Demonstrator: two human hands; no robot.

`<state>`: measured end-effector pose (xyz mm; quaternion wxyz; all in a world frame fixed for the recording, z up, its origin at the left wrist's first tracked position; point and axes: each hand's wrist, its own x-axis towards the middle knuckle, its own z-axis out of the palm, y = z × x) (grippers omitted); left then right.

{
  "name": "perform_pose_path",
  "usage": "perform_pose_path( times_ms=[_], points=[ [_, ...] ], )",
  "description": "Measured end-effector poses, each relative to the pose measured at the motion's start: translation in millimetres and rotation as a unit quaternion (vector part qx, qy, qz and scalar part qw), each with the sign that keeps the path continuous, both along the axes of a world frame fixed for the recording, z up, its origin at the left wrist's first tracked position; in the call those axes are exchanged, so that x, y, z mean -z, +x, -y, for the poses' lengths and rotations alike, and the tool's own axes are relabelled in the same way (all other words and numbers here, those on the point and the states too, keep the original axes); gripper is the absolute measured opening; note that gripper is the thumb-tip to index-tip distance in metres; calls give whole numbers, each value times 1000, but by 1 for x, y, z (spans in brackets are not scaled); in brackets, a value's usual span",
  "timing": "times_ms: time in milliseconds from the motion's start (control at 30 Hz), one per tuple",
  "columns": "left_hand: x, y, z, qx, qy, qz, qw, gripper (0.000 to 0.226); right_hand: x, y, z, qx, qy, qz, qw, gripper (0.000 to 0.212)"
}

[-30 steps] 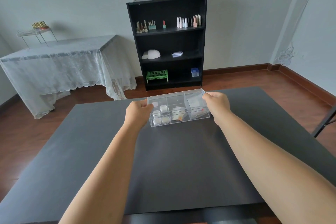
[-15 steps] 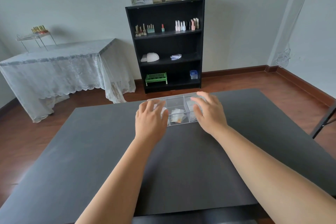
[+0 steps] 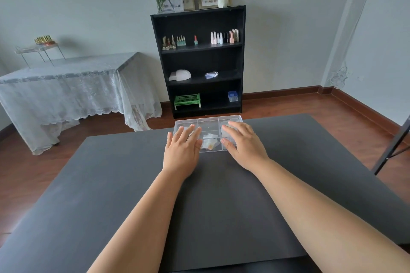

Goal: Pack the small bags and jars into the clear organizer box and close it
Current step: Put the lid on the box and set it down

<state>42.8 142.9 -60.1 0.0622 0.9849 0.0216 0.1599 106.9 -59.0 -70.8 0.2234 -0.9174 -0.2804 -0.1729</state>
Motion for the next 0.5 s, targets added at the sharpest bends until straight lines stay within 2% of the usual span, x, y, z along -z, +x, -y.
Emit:
perform_pose_path(
  times_ms=[500],
  points=[
    [9, 10, -5, -4, -3, 33, 999, 52, 1, 11, -7, 12, -33, 2, 999, 50]
  ],
)
